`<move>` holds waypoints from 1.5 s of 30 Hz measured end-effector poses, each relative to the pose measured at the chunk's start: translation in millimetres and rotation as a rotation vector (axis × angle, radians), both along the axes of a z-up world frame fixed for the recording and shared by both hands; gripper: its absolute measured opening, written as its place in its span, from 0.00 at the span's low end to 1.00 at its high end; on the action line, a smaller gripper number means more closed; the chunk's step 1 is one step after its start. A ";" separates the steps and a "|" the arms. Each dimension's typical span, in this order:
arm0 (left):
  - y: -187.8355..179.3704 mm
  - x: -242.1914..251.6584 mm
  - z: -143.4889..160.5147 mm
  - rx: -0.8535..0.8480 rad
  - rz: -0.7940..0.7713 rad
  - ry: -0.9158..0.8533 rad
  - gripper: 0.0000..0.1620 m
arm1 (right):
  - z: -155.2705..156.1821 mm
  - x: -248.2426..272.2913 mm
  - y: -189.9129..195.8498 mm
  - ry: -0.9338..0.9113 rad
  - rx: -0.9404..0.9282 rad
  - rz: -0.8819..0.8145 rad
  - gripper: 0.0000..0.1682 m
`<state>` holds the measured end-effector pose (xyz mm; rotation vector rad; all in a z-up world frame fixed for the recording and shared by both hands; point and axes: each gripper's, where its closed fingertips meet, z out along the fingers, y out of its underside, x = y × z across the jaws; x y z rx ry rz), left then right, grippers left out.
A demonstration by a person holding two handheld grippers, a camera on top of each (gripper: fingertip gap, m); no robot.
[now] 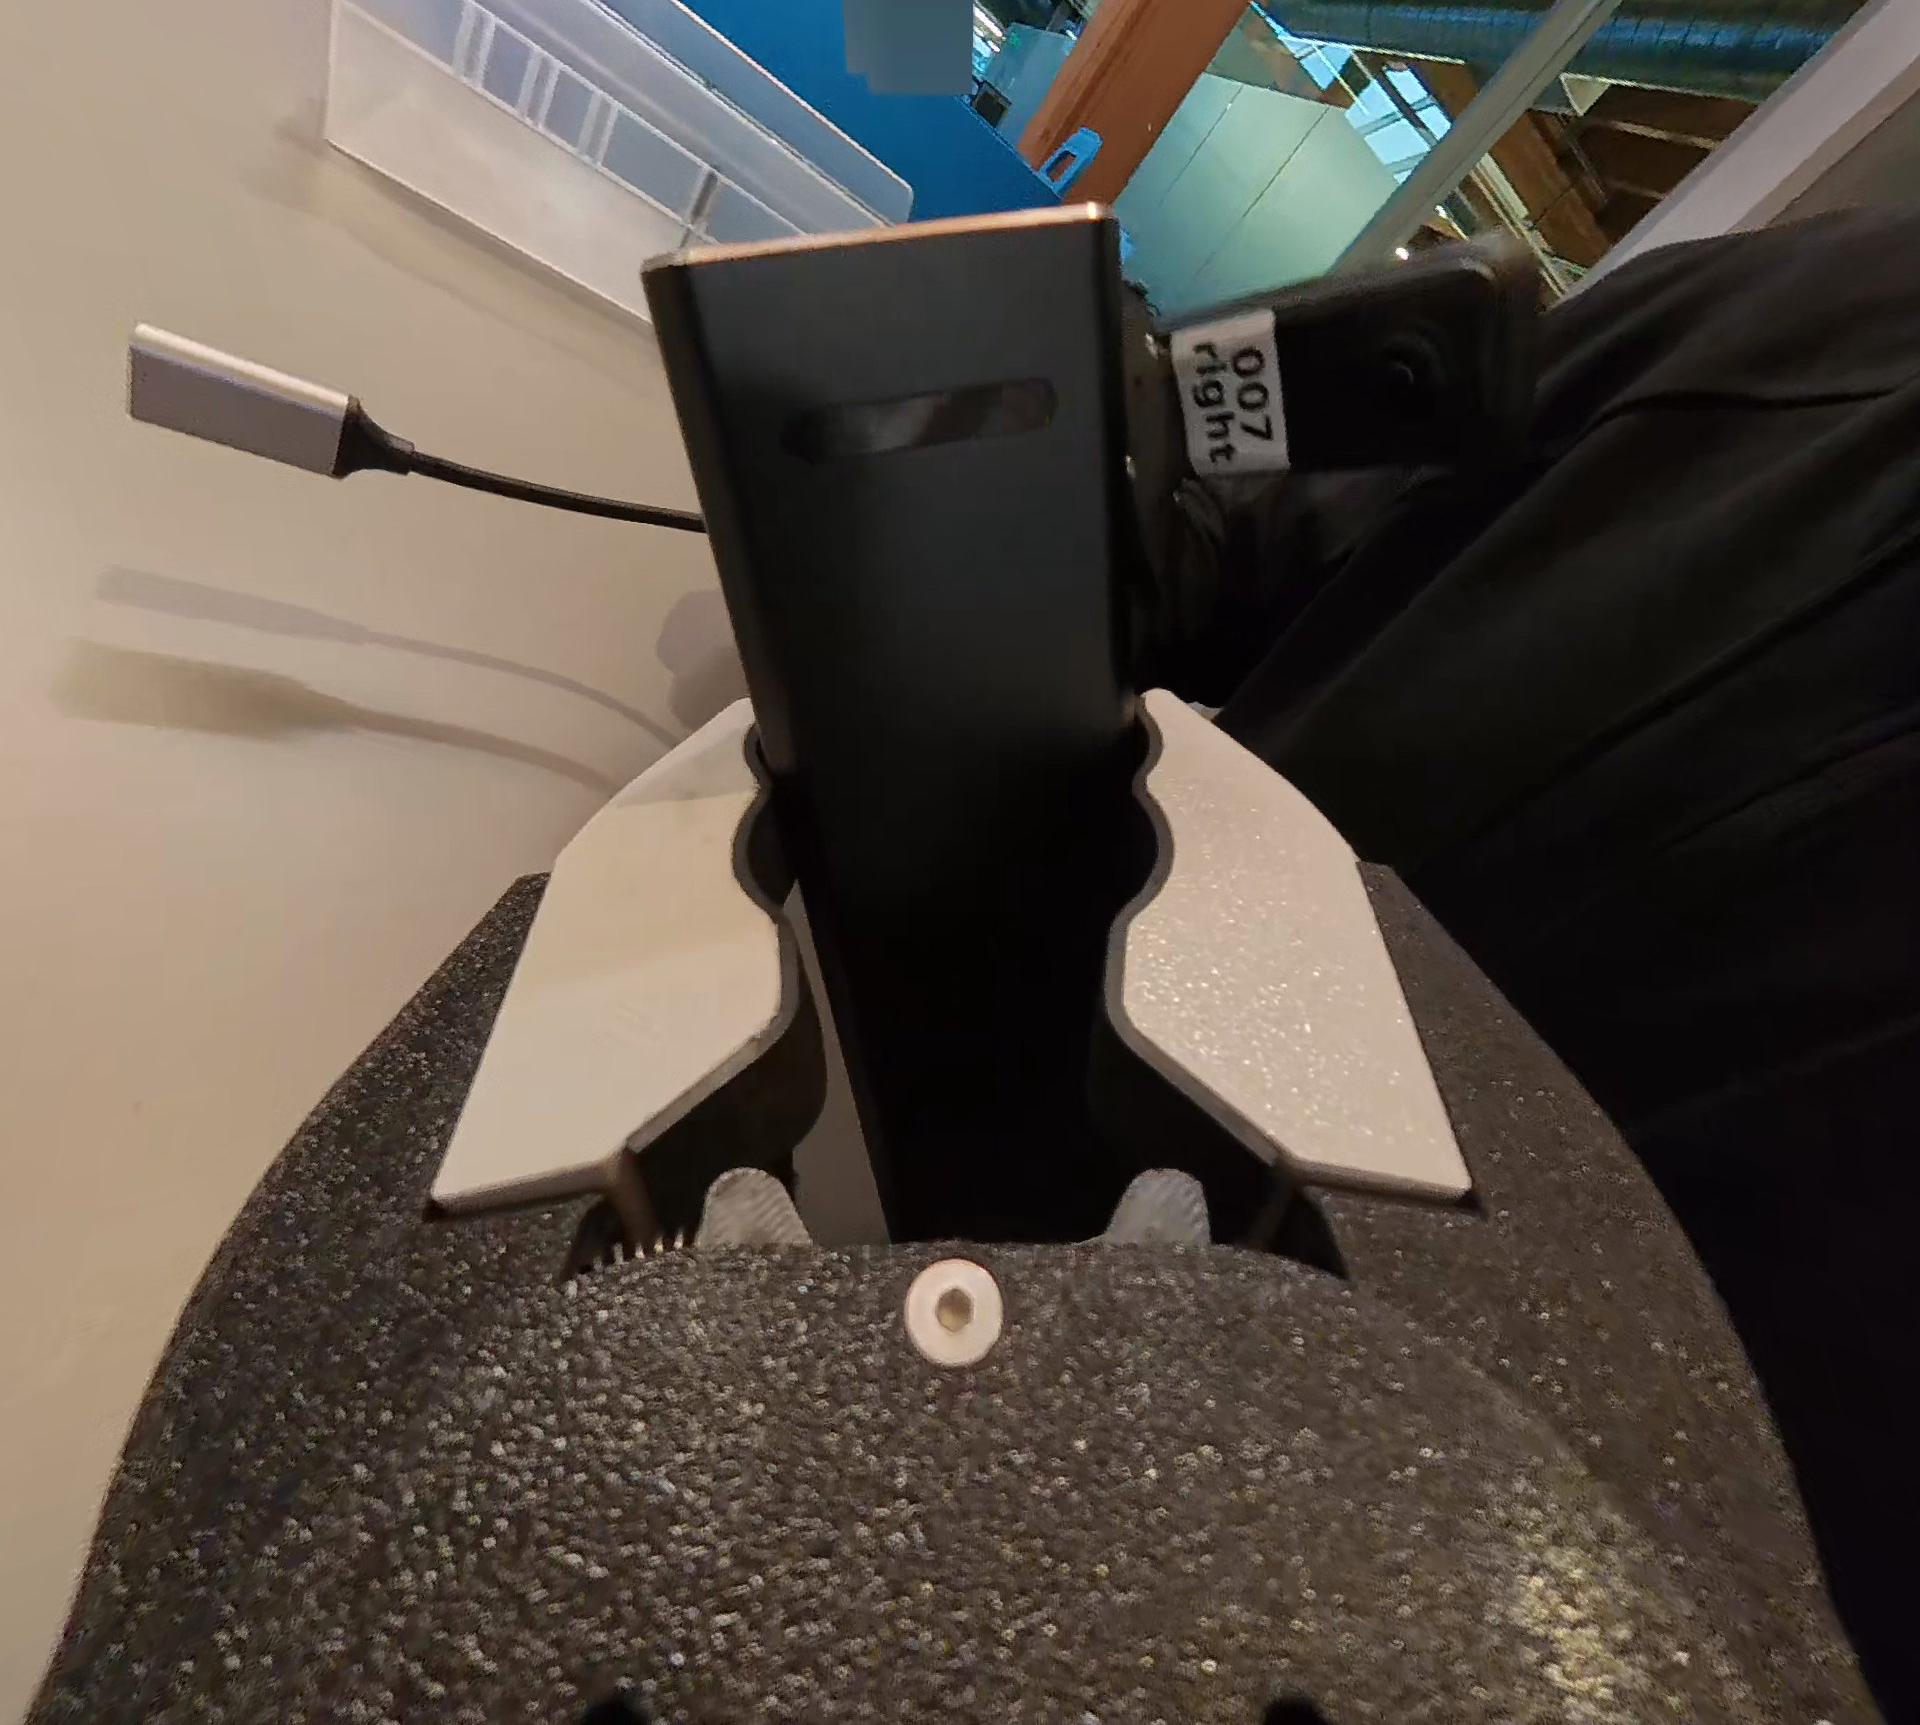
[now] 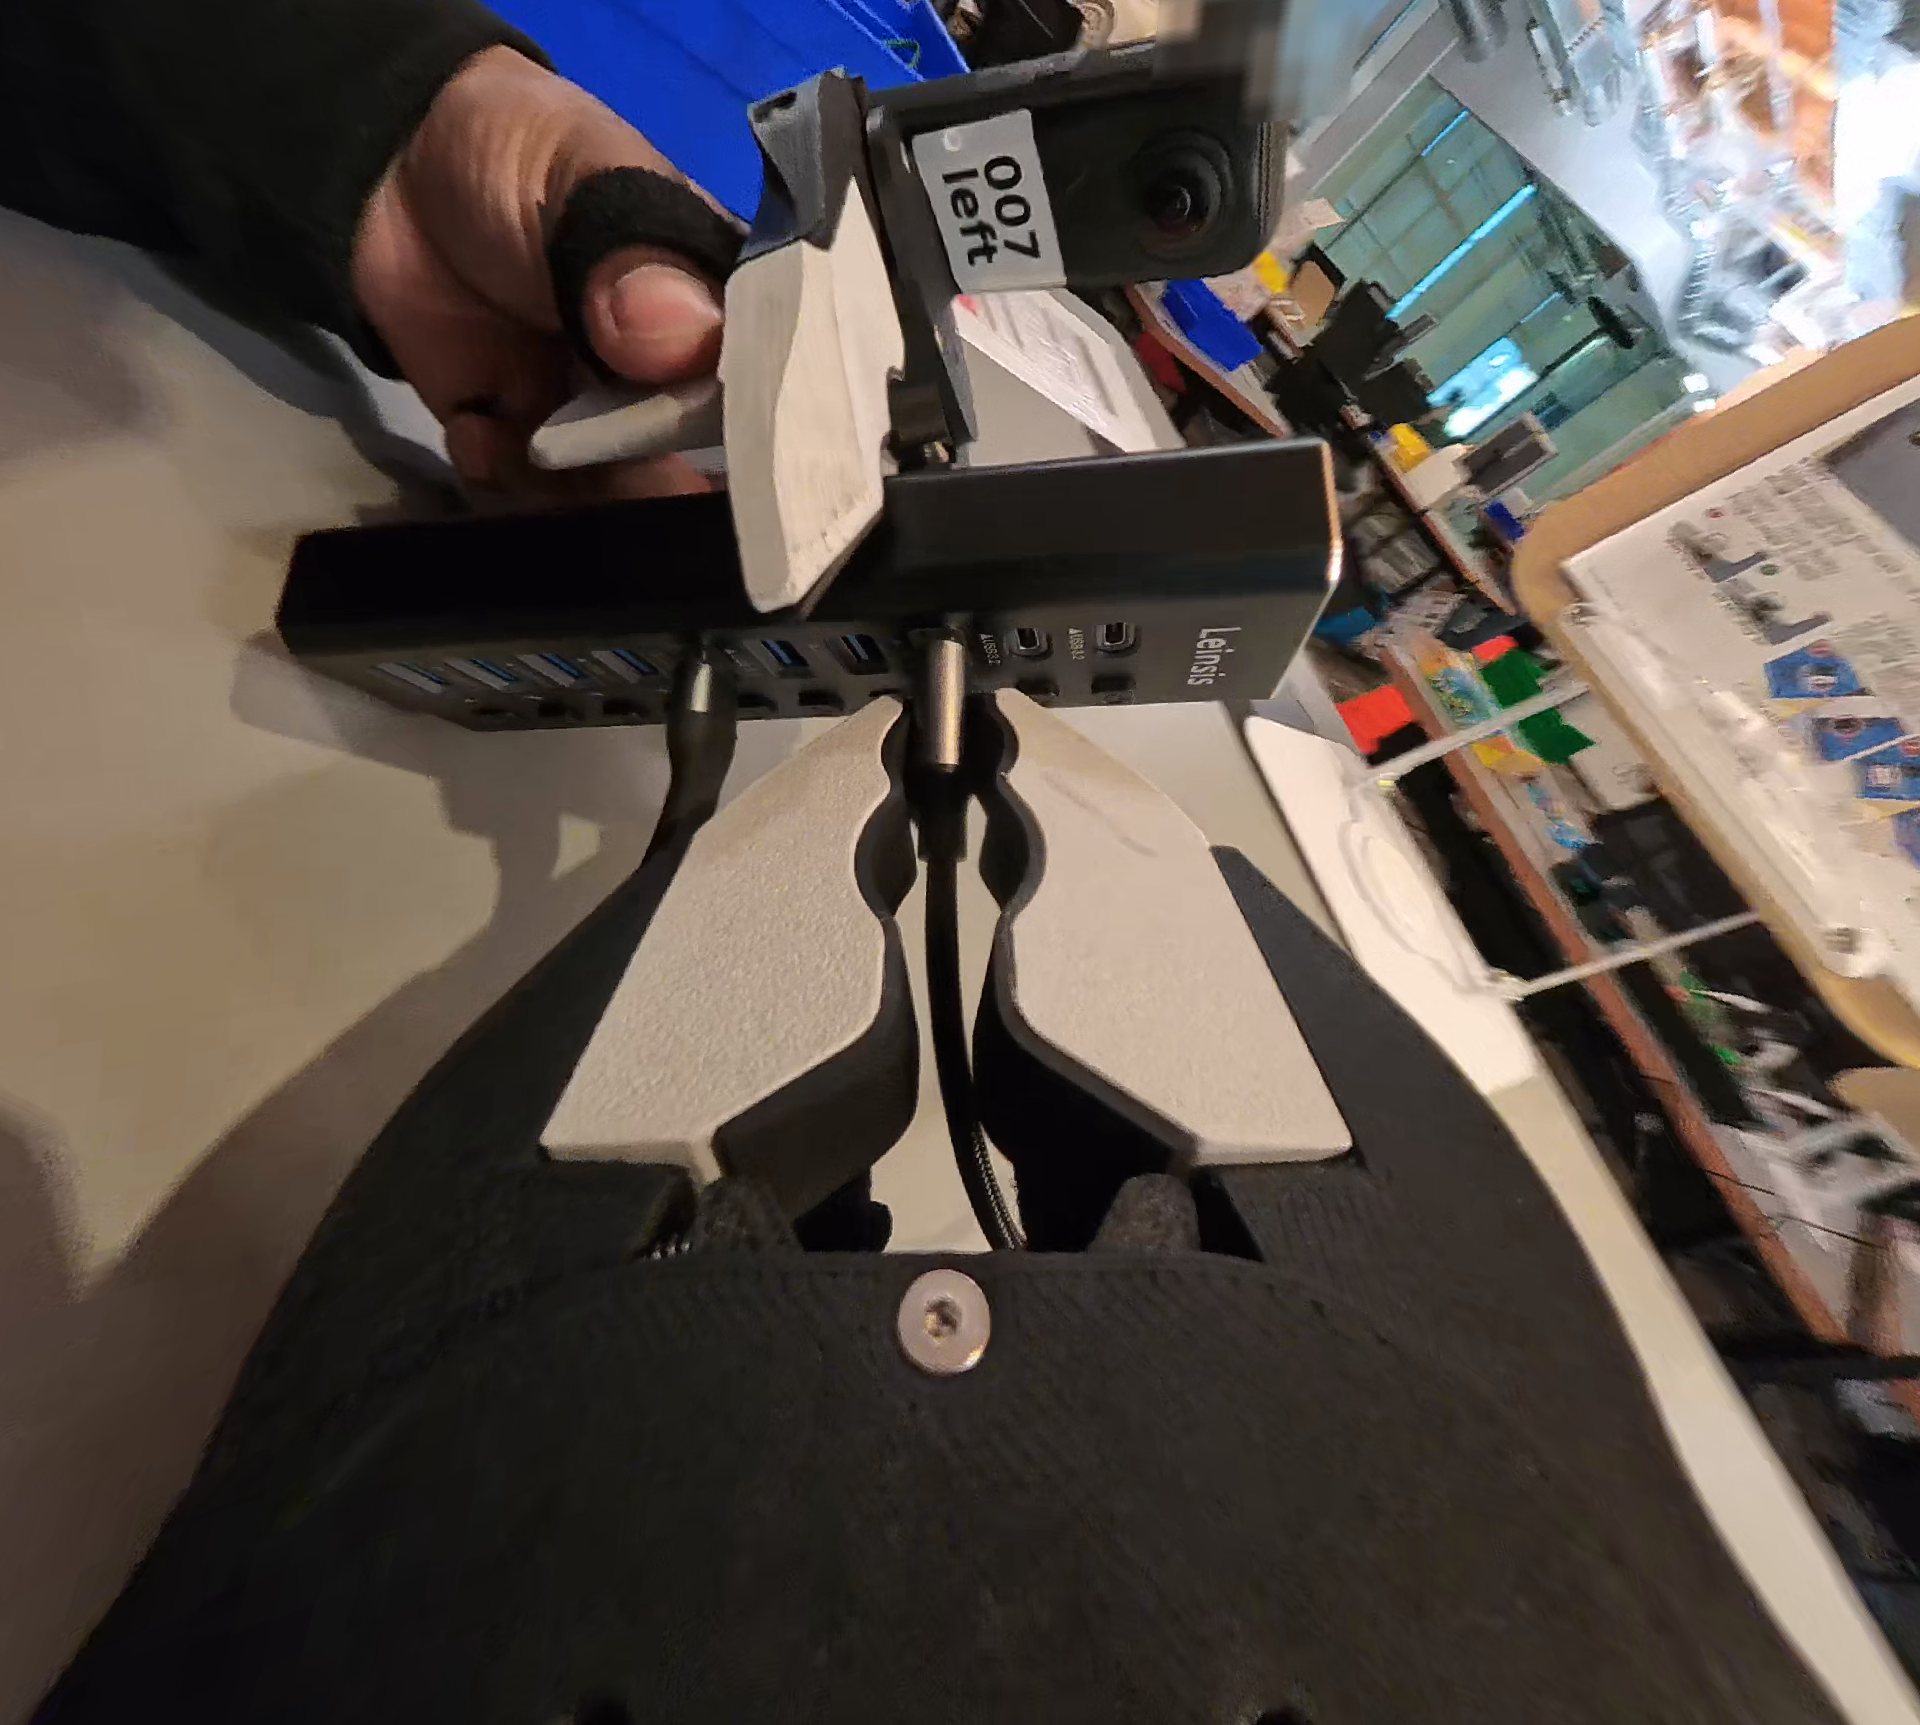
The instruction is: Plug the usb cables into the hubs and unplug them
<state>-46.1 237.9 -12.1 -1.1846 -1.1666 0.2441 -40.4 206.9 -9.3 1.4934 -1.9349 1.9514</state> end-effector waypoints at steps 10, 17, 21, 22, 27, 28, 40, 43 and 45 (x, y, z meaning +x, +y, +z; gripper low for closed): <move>1.6 0.2 -0.8 -0.013 -0.015 -0.002 0.38 | -0.5 -1.8 2.2 0.069 -0.023 -0.015 0.05; -1.9 -3.5 -2.5 0.009 0.001 -0.013 0.38 | -4.1 -3.5 1.0 -0.034 0.059 0.035 0.05; 0.1 -2.6 -2.0 -0.003 -0.007 -0.021 0.38 | -3.3 -3.5 2.5 -0.002 0.032 0.019 0.05; -0.8 -4.2 -2.3 0.005 0.003 -0.027 0.38 | -4.1 -4.4 1.9 -0.027 0.049 0.030 0.05; -7.6 -2.8 2.0 0.101 0.024 -0.008 0.38 | -3.9 -4.3 -4.6 0.007 0.003 -0.065 0.05; -7.2 -2.0 5.2 0.122 0.018 0.007 0.38 | -0.9 -4.2 -4.8 0.034 -0.027 -0.088 0.05; -9.4 -5.3 14.1 0.200 0.022 0.045 0.38 | 4.2 -5.8 -4.7 -0.110 0.096 -0.095 0.05; -14.2 -4.3 12.7 0.208 0.046 0.047 0.38 | 2.0 -6.9 -10.1 0.036 -0.036 -0.208 0.04; -16.9 -4.0 15.8 0.231 0.056 0.065 0.38 | 7.0 -7.1 -14.0 0.046 -0.096 -0.254 0.04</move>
